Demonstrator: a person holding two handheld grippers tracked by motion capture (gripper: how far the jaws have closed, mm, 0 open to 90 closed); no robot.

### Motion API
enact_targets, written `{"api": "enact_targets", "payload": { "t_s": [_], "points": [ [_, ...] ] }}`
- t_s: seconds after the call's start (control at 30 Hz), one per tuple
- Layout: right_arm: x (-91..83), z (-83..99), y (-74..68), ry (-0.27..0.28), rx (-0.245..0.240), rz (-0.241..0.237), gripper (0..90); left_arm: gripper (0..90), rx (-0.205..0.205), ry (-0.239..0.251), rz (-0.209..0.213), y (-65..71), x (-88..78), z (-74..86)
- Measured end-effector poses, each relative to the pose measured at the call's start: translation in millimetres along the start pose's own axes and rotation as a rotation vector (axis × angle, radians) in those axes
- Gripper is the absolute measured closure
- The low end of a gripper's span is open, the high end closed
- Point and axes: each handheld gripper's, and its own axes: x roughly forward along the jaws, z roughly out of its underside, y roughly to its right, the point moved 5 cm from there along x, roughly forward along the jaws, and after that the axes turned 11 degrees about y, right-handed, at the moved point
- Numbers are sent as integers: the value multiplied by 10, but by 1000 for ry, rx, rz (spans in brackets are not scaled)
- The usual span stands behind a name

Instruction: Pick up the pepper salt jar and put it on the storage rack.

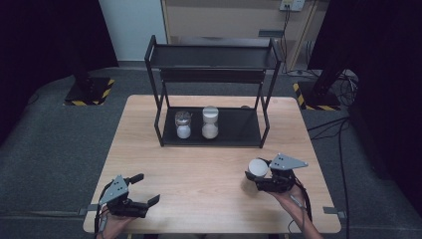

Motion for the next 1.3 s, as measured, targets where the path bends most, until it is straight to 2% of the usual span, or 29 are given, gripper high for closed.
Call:
{"api": "enact_targets", "payload": {
  "t_s": [0.8,1.3],
  "points": [
    [251,-321,11,7,-15,-18,336,12,-2,0,2,-6,0,1],
    [496,-630,101,18,-13,18,337,11,-3,1,0,-6,-3,1]
  ]
}}
